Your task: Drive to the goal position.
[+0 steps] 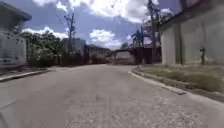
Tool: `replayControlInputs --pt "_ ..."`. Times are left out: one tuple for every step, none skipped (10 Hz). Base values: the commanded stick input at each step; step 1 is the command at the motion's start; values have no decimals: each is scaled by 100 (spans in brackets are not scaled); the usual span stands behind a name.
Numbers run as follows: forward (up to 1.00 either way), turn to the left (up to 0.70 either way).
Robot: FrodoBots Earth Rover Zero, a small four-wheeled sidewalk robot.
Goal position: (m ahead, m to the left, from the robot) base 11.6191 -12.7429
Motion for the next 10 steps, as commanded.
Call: replayControlInputs --pt "70 0" --pt "70 0" --pt "70 0" --pt "70 0" --pt "70 0" --pt "70 0" --pt "70 0" --pt "70 0" --pt "70 0" --pt "70 0"
